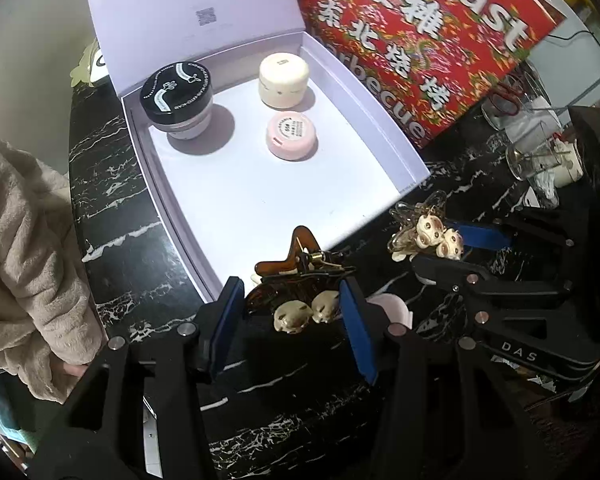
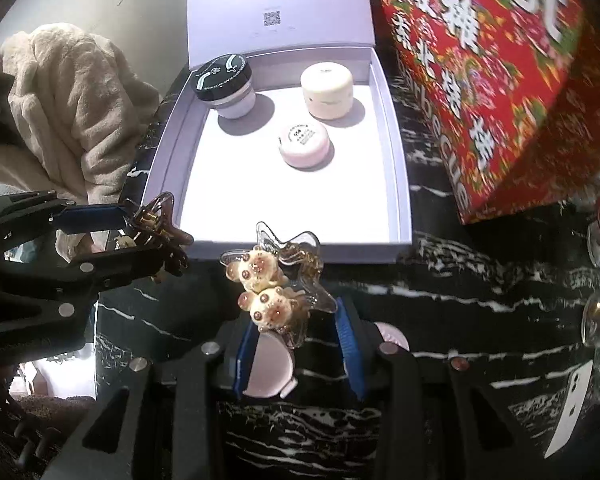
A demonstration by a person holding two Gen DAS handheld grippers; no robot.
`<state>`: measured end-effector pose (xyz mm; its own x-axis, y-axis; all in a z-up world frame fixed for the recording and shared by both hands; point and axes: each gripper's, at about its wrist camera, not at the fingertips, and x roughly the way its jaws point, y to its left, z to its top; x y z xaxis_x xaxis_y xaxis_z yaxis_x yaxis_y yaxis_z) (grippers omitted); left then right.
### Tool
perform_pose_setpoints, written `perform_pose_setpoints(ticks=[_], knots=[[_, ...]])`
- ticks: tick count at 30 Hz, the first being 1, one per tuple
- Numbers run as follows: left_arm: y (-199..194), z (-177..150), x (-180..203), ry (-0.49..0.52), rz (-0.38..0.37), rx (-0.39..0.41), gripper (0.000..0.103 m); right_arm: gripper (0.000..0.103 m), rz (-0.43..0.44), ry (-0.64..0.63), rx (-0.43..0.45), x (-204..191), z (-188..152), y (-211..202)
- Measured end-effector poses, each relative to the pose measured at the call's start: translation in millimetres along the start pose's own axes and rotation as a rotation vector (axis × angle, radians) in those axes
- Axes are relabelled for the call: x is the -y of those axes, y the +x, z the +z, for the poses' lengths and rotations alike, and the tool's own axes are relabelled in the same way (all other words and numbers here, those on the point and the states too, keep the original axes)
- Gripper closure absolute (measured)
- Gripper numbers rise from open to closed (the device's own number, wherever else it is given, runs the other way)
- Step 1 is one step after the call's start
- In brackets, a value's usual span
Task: Organize objects
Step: 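Lift the brown claw clip with the left gripper while the right gripper carries the star clip toward the box, then lower both clips into the box and open both grippers to release them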
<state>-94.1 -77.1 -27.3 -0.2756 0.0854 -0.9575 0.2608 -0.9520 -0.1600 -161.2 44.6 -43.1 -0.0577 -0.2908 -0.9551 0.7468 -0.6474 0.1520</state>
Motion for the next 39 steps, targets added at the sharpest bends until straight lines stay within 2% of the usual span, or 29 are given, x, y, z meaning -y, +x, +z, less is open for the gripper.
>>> perform_pose_setpoints(ticks=[15,17,19,20,39], knots=[[22.1,29.8,-17.0,-0.034,-0.001,-0.029,0.055,0.065,0.019,-0.013,-0.018,5.1,29.9,23.2],[24.8,31.9,-18.5,-0.036,-0.004,-0.035,0.055,0.068,0.021,-0.02,-0.007,4.8,34.4,23.0],[27.5,33.9,-19.6,-0.038,-0.007,-0.04,0.055,0.081,0.026,-0.023,-0.009,4.1,39.9,24.0],[29.0,35.1,-20.6,-0.04,-0.007,-0.042,0.055,0.082,0.022,-0.028,-0.009,3.7,42.5,24.7],[50.6,50.6,-39.2,-0.077,0.009,-0.045,0.055,0.083,0.002,-0.031,-0.034,5.4,58.7,44.5]])
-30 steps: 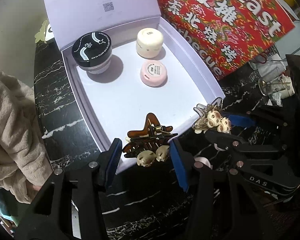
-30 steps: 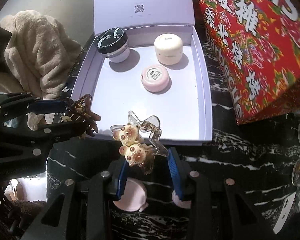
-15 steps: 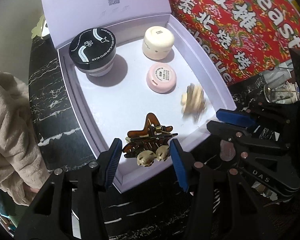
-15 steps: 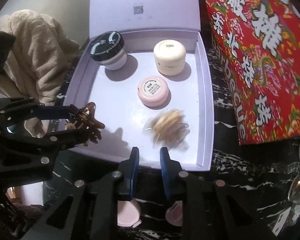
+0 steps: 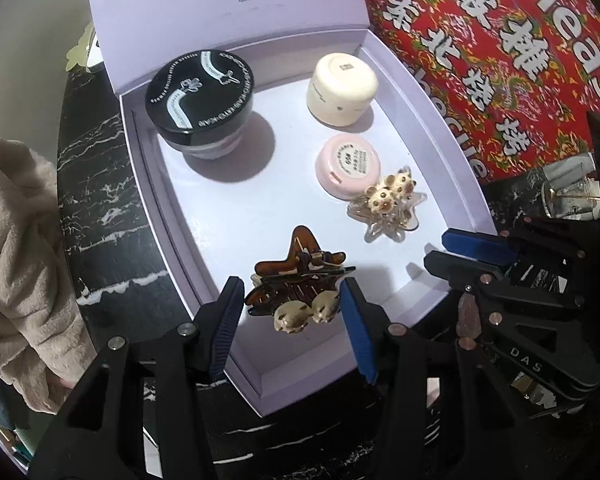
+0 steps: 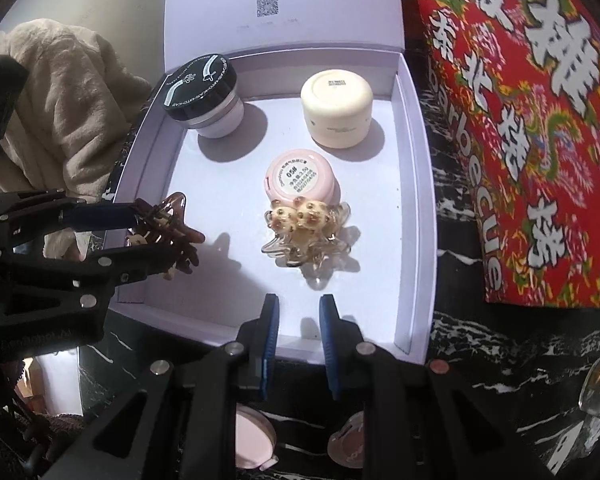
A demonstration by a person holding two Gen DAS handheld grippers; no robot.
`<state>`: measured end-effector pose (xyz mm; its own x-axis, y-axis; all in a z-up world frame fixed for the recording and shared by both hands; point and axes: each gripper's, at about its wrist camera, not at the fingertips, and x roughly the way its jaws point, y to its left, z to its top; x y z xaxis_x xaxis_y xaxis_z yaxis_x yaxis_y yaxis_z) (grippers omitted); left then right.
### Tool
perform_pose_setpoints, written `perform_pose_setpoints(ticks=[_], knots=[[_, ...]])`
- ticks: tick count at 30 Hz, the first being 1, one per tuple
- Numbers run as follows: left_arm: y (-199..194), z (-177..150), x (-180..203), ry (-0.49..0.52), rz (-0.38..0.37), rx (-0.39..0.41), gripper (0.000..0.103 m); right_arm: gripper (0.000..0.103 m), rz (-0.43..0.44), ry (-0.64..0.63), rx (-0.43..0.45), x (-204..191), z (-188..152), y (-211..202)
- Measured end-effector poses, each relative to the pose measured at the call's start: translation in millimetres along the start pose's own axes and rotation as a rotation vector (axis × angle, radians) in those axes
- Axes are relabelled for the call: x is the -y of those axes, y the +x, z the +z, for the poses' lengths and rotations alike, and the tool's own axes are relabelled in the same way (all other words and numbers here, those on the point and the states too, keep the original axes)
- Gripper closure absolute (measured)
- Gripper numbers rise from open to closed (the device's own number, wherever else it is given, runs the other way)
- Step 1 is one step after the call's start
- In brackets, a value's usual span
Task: Organize objects
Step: 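Lower both clips into the box and open both grippers to release them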
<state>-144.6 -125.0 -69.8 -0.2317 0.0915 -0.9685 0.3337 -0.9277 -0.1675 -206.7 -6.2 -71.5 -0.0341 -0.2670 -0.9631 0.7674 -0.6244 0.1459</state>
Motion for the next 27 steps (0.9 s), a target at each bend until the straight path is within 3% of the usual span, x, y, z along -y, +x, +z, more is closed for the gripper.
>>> perform_pose_setpoints(ticks=[13,27], knots=[[12.8,19.7,-11.7,-0.012,0.033,0.016,0.055,0.083,-0.044,-0.014,0.012,0.8,19.2,6.4],[13.9,20.2,-11.3,-0.017,0.097,0.012,0.055,0.081,-0.061,-0.007,0.006,-0.9,8.6,-0.3]])
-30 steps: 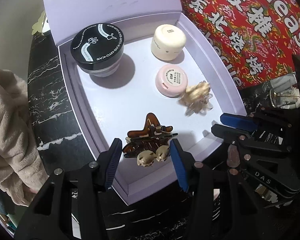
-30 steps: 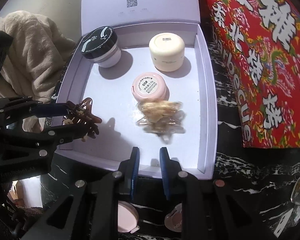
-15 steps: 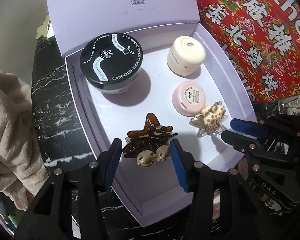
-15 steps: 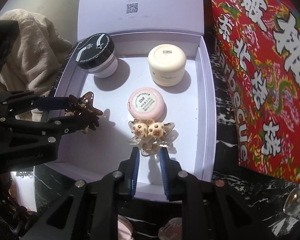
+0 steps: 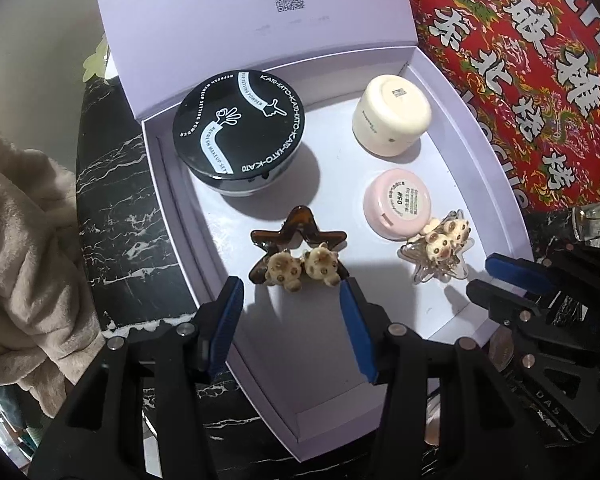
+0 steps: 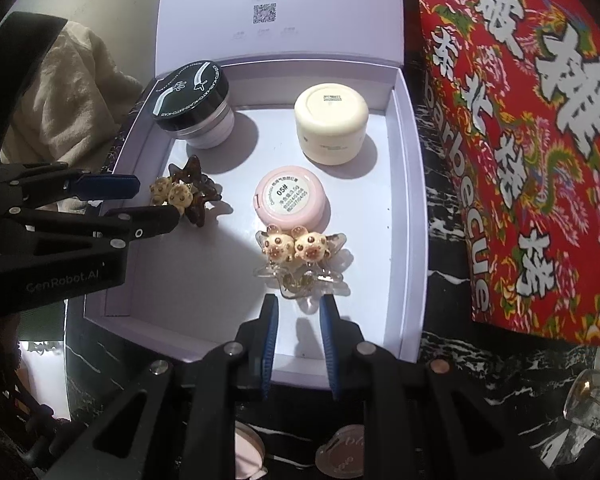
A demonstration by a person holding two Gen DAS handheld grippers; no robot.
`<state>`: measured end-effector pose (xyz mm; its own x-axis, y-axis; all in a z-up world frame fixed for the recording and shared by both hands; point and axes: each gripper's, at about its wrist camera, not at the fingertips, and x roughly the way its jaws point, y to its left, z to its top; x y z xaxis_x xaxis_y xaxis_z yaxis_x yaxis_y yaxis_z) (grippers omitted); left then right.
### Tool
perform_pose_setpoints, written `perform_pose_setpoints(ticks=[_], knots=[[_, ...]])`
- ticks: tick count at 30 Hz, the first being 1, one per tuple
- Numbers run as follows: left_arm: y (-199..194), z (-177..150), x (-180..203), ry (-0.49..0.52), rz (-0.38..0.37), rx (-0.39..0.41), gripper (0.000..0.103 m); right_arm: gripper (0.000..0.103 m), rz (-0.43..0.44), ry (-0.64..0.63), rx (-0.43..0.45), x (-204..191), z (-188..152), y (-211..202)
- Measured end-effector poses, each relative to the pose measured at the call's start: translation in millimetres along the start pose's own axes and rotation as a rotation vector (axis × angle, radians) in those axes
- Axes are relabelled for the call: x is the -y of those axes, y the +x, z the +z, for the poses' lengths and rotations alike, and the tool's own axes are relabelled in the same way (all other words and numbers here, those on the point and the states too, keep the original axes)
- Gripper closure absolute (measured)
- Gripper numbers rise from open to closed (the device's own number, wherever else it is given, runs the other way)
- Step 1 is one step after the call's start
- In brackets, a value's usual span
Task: Organize objects
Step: 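Lower both clips into the box and open both grippers to release them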
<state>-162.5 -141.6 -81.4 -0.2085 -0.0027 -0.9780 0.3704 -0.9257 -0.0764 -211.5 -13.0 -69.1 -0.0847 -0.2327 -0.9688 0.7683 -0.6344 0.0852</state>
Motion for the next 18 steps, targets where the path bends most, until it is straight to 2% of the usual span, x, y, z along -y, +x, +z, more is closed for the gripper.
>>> perform_pose_setpoints(ticks=[2,6,10,18], knots=[[-2.5,-2.9,1.2,0.003,0.005,0.001,0.055,0.079,-0.003,0.003,0.001,0.0,-2.5,-1.8],[-11.2,-10.0,3.7,0.005,0.014,0.014,0.054,0.066,-0.008,0.008,0.014,-1.4,-7.5,-8.5],[-21.5,-13.2,0.1,0.001,0.029,0.025,0.054,0.058,-0.008,0.005,0.028,-2.8,-12.8,-17.1],[-40.6,-29.5,5.8,0.013,0.035,0.06,0.046,0.053,-0.024,0.012,0.05,-7.7,-25.0,-32.6]])
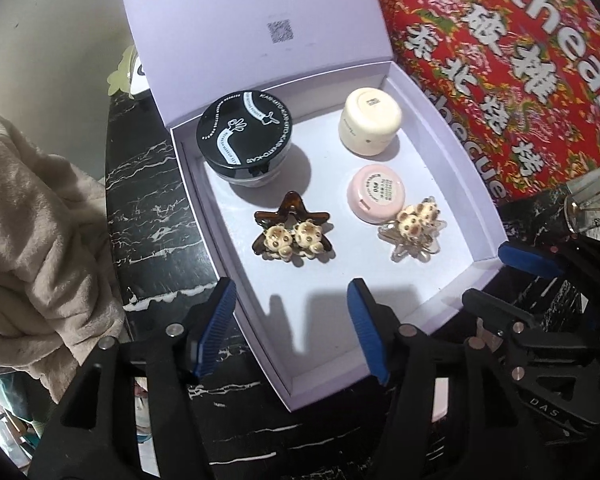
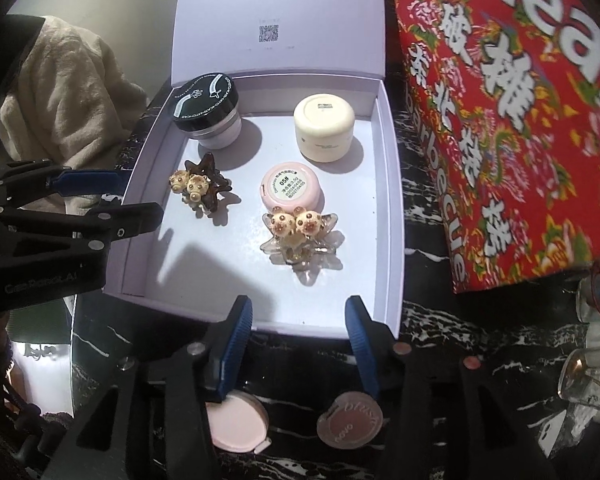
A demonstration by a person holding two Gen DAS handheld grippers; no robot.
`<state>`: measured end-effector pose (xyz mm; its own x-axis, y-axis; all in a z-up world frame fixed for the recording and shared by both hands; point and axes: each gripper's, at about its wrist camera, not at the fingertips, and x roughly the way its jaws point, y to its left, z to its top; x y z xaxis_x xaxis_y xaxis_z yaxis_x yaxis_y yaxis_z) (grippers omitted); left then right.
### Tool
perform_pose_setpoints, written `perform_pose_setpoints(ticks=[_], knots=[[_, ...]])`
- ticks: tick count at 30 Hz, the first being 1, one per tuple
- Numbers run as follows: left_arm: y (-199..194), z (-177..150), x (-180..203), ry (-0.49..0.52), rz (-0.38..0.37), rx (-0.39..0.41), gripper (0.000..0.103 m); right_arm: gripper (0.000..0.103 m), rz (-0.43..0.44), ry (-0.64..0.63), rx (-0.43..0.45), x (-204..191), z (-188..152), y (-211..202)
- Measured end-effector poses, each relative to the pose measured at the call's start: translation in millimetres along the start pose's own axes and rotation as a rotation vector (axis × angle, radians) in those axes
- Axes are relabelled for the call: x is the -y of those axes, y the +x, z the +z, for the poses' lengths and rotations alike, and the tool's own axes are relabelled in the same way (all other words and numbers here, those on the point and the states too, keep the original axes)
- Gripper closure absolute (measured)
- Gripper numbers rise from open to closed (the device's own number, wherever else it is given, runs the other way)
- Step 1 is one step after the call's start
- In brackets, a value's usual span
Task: Organize objects
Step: 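Lower both clips into the box and open both grippers to release them, then withdraw both grippers from the box toward the two compacts on the table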
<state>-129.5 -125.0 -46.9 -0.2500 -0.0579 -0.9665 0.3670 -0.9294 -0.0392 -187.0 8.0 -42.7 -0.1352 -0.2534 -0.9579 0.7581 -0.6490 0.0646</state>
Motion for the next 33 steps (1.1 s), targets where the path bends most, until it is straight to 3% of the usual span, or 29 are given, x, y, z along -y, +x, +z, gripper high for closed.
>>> perform_pose_setpoints(ticks=[20,33], knots=[[-39.4,-26.6,30.6,0.067,-0.01,0.055,0.042,0.048,-0.03,0.075,0.014,14.4,-39.8,-32.1],[-62.6,-50.3,50.7,0.072,0.002,0.099,0.042,0.047,-0.035,0.06,0.033,15.3,-63.8,-49.3]])
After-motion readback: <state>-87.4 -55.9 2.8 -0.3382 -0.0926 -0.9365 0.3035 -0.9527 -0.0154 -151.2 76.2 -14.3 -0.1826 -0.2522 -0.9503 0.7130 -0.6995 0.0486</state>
